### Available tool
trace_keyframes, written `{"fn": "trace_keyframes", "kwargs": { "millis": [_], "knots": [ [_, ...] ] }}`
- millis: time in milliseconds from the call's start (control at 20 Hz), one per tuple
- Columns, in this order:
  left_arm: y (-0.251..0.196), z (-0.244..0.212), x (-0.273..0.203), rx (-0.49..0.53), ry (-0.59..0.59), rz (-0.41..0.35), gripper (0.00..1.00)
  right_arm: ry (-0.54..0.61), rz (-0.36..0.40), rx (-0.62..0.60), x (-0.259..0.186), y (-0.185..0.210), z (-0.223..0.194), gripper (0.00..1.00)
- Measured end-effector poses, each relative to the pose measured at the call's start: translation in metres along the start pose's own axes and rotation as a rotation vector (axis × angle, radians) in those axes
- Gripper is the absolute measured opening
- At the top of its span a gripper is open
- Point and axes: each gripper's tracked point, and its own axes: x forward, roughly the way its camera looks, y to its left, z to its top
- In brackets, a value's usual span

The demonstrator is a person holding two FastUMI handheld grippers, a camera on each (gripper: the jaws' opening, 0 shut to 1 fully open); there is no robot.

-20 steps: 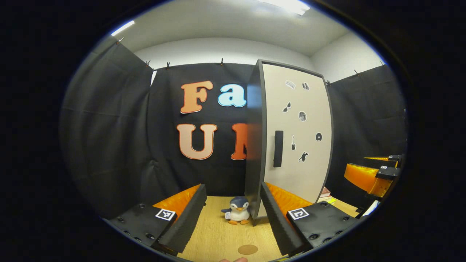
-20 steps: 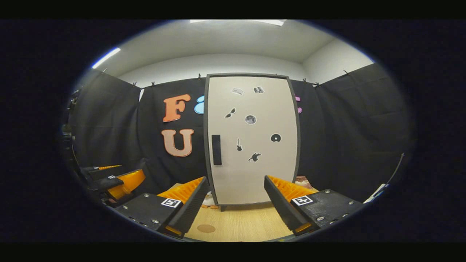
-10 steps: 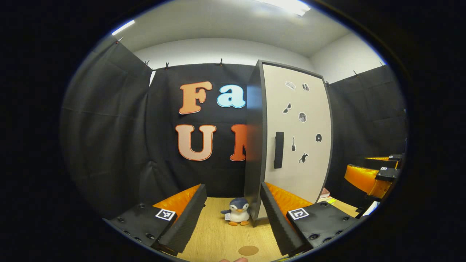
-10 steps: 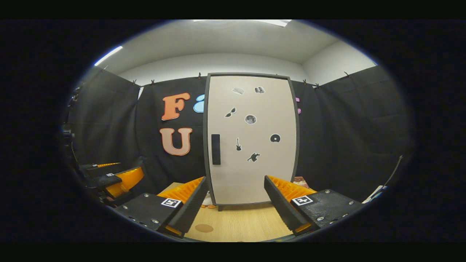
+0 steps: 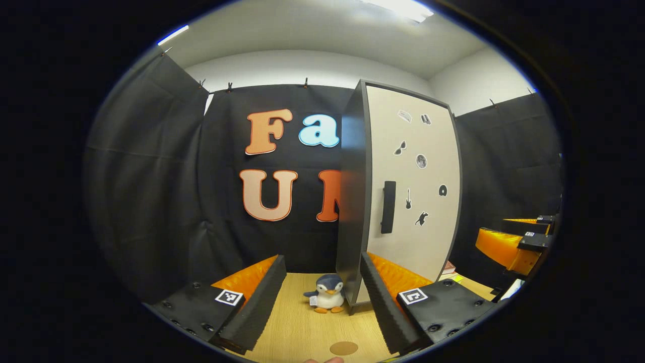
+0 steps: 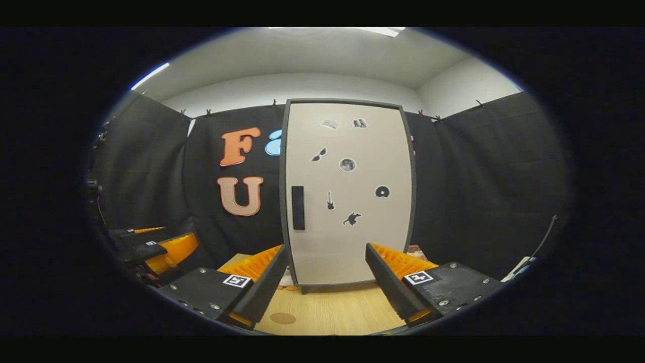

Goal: Open the cabinet door with the right hand, grasp the bottle in the cabinet with the left hand and place it on the coaster, then close the cabinet door with the right hand.

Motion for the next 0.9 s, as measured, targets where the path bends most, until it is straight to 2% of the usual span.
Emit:
{"fn": "trace_keyframes", "kwargs": {
  "millis": [100,300,500,800,850,900],
  "knots": [
    [0.006,0.0,0.003,-0.003,0.0,-0.01,0.99,-0.005,-0.009,0.007,0.006,0.005,0.003,0.95],
    [0.021,-0.006,0.01,-0.013,0.008,-0.038,0.96,-0.019,-0.032,-0.005,0.023,0.019,0.011,0.95],
    [0.038,-0.015,0.015,-0.039,0.032,-0.048,0.96,-0.016,-0.036,-0.009,0.055,0.036,0.016,0.95],
    [0.068,-0.024,0.027,-0.029,0.044,-0.005,0.96,-0.014,0.01,-0.013,0.124,0.059,0.02,0.95],
    [0.075,-0.023,0.029,-0.026,0.04,0.013,0.99,-0.016,0.021,-0.016,0.137,0.062,0.019,0.95],
    [0.083,-0.021,0.033,-0.024,0.033,0.031,0.96,-0.014,0.027,-0.015,0.15,0.064,0.019,0.95]
  ]
}}
